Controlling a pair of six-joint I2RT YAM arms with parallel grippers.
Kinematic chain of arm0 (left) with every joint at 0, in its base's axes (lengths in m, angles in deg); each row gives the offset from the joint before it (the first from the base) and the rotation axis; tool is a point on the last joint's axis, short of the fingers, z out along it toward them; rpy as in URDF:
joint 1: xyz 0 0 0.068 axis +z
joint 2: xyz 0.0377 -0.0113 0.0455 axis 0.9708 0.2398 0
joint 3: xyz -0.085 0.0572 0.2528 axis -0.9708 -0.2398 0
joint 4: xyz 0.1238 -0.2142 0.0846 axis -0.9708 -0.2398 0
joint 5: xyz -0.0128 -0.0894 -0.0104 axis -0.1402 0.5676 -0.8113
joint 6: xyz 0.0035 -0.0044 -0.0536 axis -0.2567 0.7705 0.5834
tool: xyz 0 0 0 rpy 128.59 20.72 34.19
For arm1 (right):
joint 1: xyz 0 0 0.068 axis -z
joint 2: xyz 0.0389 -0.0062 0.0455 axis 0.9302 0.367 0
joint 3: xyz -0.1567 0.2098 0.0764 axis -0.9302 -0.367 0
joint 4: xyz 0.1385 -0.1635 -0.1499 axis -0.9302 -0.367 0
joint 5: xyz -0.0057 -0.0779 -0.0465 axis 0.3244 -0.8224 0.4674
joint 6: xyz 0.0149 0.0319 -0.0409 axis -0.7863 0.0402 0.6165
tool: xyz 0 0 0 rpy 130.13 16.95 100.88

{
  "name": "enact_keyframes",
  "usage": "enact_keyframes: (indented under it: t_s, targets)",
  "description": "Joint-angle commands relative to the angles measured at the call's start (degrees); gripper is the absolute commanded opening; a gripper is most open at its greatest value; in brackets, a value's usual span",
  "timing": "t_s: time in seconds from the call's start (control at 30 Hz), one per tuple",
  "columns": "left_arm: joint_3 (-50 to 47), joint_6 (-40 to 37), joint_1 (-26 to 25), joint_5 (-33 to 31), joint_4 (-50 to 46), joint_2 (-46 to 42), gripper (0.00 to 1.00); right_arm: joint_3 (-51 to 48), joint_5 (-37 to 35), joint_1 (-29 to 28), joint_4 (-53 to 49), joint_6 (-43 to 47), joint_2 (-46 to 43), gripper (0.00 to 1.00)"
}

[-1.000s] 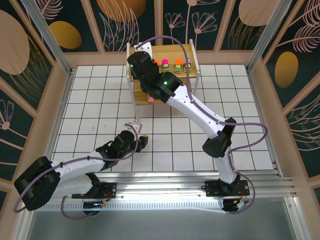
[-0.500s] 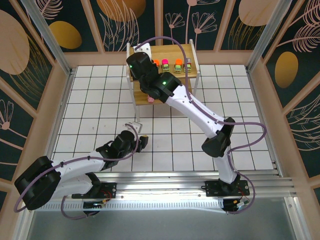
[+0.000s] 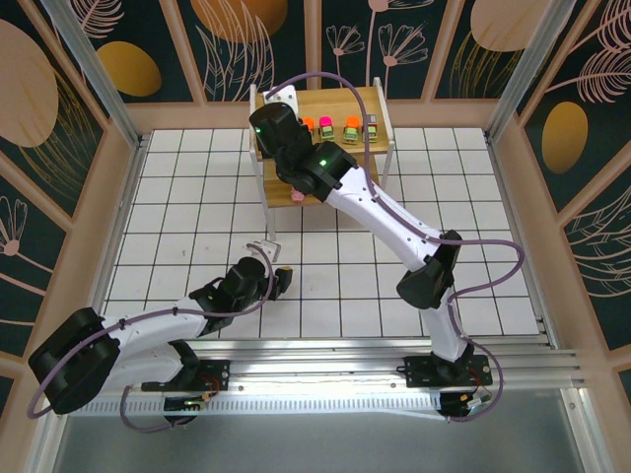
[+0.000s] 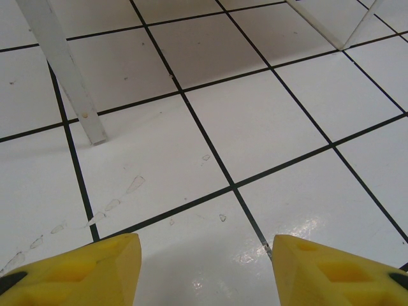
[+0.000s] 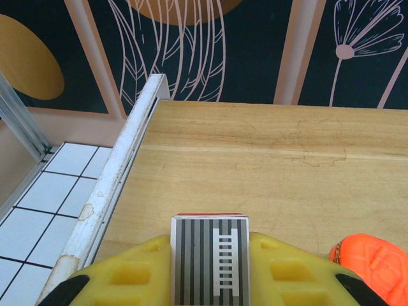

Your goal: Place and organize the plastic toys onto the shelf

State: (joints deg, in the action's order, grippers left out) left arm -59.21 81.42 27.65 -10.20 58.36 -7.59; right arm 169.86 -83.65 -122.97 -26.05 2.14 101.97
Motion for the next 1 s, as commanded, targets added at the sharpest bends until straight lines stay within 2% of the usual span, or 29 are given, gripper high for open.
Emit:
enact_keyframes:
  t_s: [0.0,0.53,0.97]
  targets:
    - [0.1,-0.8,0.1,0.3,1.4,-0.1,0.57,0.4,-0.3,0.4,-1.1,-1.0,0.8,0.18]
    - [0.0,-0.7,0.2,0.0,1.5,-0.3,0.57,-1.7,-0.5,1.1,-0.5,-1.4,0.1,0.19]
    - [0.0,-0.8,0.1,0.1,1.5,-0.3,0.57,-1.1,-0.7,1.2,-0.3,-0.8,0.2,0.28]
